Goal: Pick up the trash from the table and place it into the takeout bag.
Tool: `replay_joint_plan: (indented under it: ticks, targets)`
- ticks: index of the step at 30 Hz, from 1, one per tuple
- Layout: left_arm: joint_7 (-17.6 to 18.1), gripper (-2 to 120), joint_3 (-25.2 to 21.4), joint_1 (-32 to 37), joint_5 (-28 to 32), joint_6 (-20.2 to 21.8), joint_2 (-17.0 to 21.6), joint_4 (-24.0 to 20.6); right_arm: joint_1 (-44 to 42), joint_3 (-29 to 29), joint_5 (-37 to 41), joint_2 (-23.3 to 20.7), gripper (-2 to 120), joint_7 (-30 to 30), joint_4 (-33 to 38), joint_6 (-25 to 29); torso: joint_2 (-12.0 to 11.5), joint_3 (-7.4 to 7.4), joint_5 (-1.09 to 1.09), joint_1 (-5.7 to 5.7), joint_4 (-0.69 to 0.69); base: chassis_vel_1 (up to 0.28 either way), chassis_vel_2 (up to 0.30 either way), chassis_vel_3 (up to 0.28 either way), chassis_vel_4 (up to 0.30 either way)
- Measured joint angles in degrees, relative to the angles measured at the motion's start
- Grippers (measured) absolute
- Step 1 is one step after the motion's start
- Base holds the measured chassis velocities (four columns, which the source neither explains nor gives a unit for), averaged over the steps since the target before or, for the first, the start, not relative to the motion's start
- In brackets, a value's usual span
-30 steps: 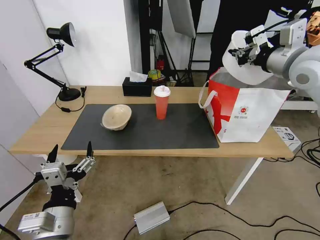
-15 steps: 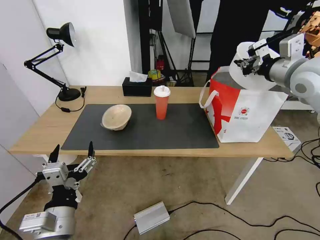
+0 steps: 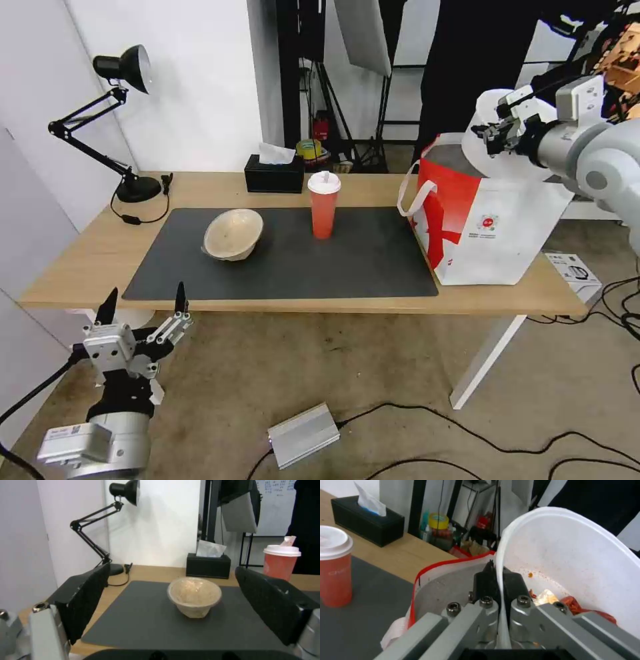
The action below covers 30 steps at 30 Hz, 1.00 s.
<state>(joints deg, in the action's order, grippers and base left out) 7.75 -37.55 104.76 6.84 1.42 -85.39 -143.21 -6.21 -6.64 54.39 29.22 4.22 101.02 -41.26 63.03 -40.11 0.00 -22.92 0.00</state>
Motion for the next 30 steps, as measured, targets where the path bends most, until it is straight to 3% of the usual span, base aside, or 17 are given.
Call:
replay_joint_plan:
  ticks: [30]
  targets:
    - [0.0,100,0.7,-0.7,-0.1,0.0,-0.3,1.1,0.6,-4.4,-1.6,2.3,0,-1.7,-1.8,0.0,0.0,0.00,0.00,0.00,0.00,0.000,0.000,0.000,0.000]
